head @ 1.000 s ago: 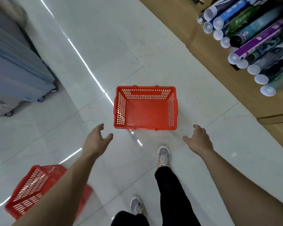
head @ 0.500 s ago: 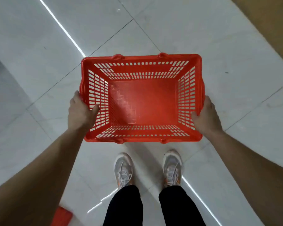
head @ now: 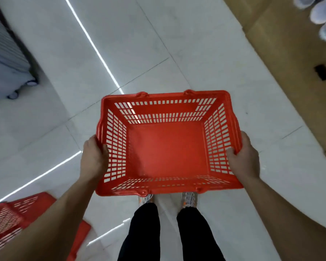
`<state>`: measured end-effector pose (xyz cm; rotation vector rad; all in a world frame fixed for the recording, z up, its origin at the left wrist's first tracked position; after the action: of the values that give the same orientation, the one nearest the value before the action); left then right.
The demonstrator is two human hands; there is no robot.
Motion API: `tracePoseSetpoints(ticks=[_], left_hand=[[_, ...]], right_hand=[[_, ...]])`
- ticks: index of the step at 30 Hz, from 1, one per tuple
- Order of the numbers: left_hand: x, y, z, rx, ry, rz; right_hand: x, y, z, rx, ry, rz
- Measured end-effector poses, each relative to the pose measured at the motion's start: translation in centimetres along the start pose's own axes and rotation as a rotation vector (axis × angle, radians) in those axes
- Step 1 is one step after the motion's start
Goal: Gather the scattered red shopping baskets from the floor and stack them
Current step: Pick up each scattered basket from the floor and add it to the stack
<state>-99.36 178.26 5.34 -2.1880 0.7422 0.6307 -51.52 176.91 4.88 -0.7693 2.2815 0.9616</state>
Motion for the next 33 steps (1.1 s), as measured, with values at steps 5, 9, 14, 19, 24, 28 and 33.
tracePoseSetpoints(ticks=[5,9,14,19,24,28,33], left_hand=[[-12.4,-3.9,-14.4,-0.037,-0.134,0.003],[-20.9,-4.9,-28.4,-0.070,-0.333,-0.061],[-25.3,-2.1,-47.2,-0.145,-0.615,-0.218],[-24.7,4.0,-64.6,-0.275,-0.872,-0.322],[-20.2,13.1,-80.9,-0.498,-1.148,-0.470],[-14.8,19.7,-94.0,-0.634,-1.305,-0.533],[-6.5,27.6,-109.0,-0.805,-1.411,-0.625]], right_hand=[[-9.3,10.0,-8.9,-0.150,0.003,0.012],[-15.1,18.5,-16.6,-0.360,0.041,0.010],[-19.2,27.5,-27.4,-0.616,0.101,-0.072],[-16.8,34.0,-39.3,-0.843,0.229,-0.180],[-9.0,37.9,-53.0,-1.094,0.348,-0.278],[-0.9,37.8,-65.2,-1.247,0.451,-0.367],[9.7,33.3,-80.2,-1.405,0.649,-0.455]])
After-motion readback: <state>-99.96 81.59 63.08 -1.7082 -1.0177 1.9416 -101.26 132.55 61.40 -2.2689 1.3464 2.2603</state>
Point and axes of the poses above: each hand's wrist, its own z-axis towards the middle knuckle, its own x-axis out of the palm, y = z × x, the point moved 9 cm from there along z, towards the middle knuckle, and after that the axes turned 11 degrees about y, right-handed, at the moved point
